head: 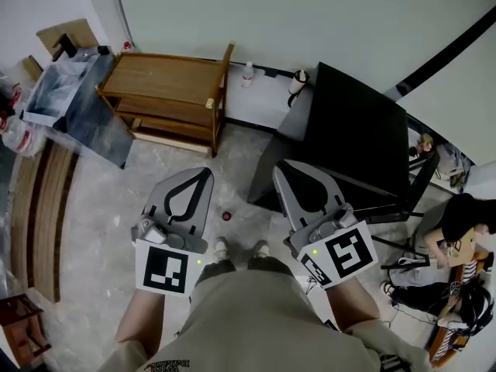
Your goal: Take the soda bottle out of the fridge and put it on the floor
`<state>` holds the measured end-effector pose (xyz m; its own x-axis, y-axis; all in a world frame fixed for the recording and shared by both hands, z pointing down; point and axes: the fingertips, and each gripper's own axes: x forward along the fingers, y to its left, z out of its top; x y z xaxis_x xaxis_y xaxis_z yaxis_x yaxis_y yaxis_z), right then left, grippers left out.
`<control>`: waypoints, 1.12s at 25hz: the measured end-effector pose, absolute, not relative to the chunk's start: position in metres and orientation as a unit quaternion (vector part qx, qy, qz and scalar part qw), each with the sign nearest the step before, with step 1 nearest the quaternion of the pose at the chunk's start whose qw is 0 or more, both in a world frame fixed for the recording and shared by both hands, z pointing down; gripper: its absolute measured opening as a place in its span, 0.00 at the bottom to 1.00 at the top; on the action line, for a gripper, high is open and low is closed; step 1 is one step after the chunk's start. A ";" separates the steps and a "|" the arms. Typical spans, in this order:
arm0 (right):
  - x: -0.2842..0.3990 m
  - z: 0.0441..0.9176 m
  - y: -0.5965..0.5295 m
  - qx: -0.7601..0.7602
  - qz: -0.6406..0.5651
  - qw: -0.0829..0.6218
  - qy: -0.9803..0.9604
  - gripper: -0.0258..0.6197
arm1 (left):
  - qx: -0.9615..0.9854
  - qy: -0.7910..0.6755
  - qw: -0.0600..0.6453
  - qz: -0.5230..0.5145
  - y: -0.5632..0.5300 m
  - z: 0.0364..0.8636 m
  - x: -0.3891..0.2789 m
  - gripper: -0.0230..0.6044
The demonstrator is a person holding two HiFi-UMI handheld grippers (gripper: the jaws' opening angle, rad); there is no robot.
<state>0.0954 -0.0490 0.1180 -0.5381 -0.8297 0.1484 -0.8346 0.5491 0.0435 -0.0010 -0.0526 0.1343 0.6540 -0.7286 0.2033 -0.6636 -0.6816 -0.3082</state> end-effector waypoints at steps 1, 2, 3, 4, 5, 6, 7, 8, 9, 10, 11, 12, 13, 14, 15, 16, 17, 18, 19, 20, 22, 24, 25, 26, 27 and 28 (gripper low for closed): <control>0.101 0.111 -0.043 0.480 0.012 0.072 -0.874 0.04 | -0.906 0.378 0.111 -0.157 -0.048 0.129 0.004 0.05; 0.108 0.104 -0.037 0.486 0.007 0.070 -0.871 0.04 | -0.908 0.372 0.114 -0.155 -0.043 0.125 0.010 0.05; 0.114 0.098 -0.032 0.491 0.002 0.068 -0.868 0.04 | -0.910 0.368 0.115 -0.151 -0.040 0.121 0.014 0.05; 0.120 0.092 -0.027 0.497 -0.003 0.065 -0.865 0.04 | -0.913 0.364 0.114 -0.147 -0.038 0.117 0.019 0.05; 0.126 0.086 -0.024 0.504 -0.009 0.061 -0.862 0.04 | -0.916 0.359 0.113 -0.142 -0.037 0.113 0.025 0.05; 0.133 0.081 -0.020 0.511 -0.013 0.056 -0.857 0.04 | -0.920 0.351 0.111 -0.136 -0.035 0.110 0.031 0.05; 0.141 0.076 -0.015 0.520 -0.016 0.051 -0.853 0.04 | -0.925 0.340 0.107 -0.130 -0.033 0.107 0.038 0.05; 0.148 0.073 -0.010 0.528 -0.017 0.046 -0.848 0.04 | -0.930 0.329 0.102 -0.125 -0.030 0.104 0.045 0.05; 0.155 0.070 -0.004 0.537 -0.018 0.042 -0.842 0.04 | -0.935 0.319 0.099 -0.122 -0.026 0.102 0.051 0.05; 0.162 0.067 0.002 0.546 -0.018 0.038 -0.837 0.04 | -0.938 0.309 0.101 -0.120 -0.023 0.098 0.056 0.05; 0.167 0.064 0.007 0.554 -0.019 0.036 -0.832 0.04 | -0.941 0.301 0.104 -0.117 -0.020 0.094 0.061 0.05; 0.172 0.063 0.012 0.561 -0.018 0.034 -0.827 0.04 | -0.943 0.295 0.105 -0.114 -0.017 0.090 0.066 0.05; 0.177 0.061 0.017 0.567 -0.018 0.032 -0.823 0.04 | -0.945 0.290 0.104 -0.111 -0.015 0.088 0.070 0.05; 0.181 0.060 0.021 0.572 -0.017 0.030 -0.819 0.04 | -0.947 0.284 0.102 -0.109 -0.013 0.086 0.074 0.05; 0.185 0.060 0.024 0.576 -0.017 0.029 -0.816 0.04 | -0.949 0.279 0.102 -0.109 -0.011 0.086 0.079 0.05; 0.190 0.061 0.028 0.580 -0.016 0.029 -0.814 0.04 | -0.950 0.273 0.103 -0.110 -0.010 0.087 0.085 0.05; 0.194 0.062 0.031 0.583 -0.016 0.030 -0.811 0.04 | -0.952 0.266 0.105 -0.111 -0.008 0.088 0.091 0.05; 0.197 0.063 0.034 0.587 -0.015 0.032 -0.809 0.04 | -0.953 0.260 0.106 -0.113 -0.007 0.090 0.095 0.05; 0.200 0.064 0.036 0.590 -0.014 0.033 -0.807 0.04 | -0.954 0.255 0.106 -0.114 -0.005 0.092 0.099 0.05; 0.202 0.066 0.038 0.592 -0.012 0.036 -0.805 0.04 | -0.955 0.252 0.104 -0.114 -0.004 0.093 0.101 0.05; 0.203 0.068 0.041 0.593 -0.007 0.041 -0.804 0.04 | -0.957 0.252 0.093 -0.111 -0.002 0.095 0.103 0.05; 0.204 0.069 0.043 0.591 -0.005 0.048 -0.806 0.04 | -0.958 0.251 0.082 -0.111 -0.001 0.097 0.106 0.05; 0.205 0.069 0.044 0.589 -0.006 0.051 -0.806 0.04 | -0.958 0.251 0.081 -0.113 -0.001 0.098 0.108 0.05; 0.205 0.070 0.044 0.588 -0.006 0.052 -0.807 0.04 | -0.957 0.252 0.081 -0.115 0.000 0.098 0.109 0.05; 0.206 0.071 0.044 0.587 -0.006 0.053 -0.808 0.04 | -0.957 0.253 0.080 -0.117 0.000 0.099 0.110 0.05; 0.206 0.072 0.044 0.586 -0.005 0.052 -0.808 0.04 | -0.956 0.255 0.080 -0.118 0.001 0.099 0.111 0.05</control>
<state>0.2062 0.0441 0.0716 -0.3069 -0.9485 0.0782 -0.9475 0.3123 0.0692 0.1107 0.0006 0.0992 0.8420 -0.5068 0.1849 -0.4693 -0.8572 -0.2123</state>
